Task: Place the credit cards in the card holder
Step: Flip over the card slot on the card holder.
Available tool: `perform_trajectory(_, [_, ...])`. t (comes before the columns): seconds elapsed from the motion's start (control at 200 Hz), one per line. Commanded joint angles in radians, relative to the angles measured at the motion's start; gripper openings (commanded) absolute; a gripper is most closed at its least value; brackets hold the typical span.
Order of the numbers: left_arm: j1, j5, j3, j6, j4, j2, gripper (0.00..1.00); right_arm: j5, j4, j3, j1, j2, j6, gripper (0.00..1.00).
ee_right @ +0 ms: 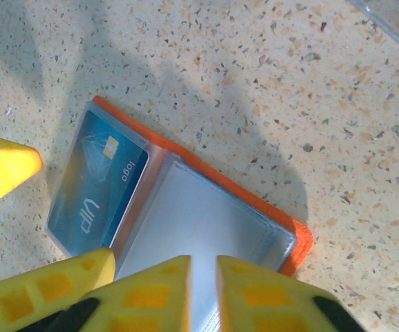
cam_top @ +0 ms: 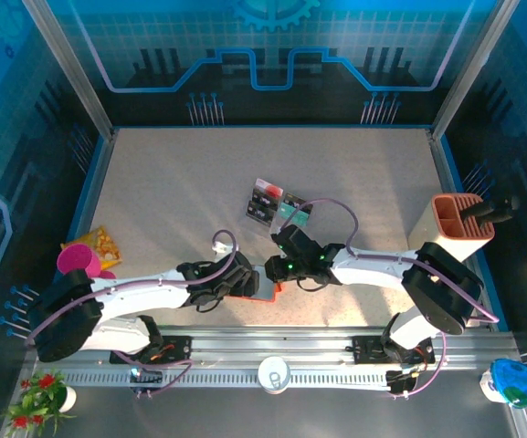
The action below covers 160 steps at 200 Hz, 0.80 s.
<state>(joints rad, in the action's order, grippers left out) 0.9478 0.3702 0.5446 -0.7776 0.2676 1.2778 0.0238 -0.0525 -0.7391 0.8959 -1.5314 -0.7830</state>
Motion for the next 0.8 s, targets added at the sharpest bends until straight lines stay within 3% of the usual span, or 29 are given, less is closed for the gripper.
perform_trajectory(0.0, [0.005,0.015,0.035,0.028,0.038,-0.008,0.99,-0.015,-0.037,-0.008,0.007,-0.027,0.017,0.12])
perform_trajectory(0.635, [0.006,0.028,0.017,0.034,0.022,0.049,0.99,0.052,-0.011,-0.081,0.008,-0.171,0.033,0.08])
perform_trajectory(0.795, [0.006,0.035,-0.007,0.024,0.013,0.051,0.89,0.049,-0.012,-0.083,0.009,-0.166,0.031,0.08])
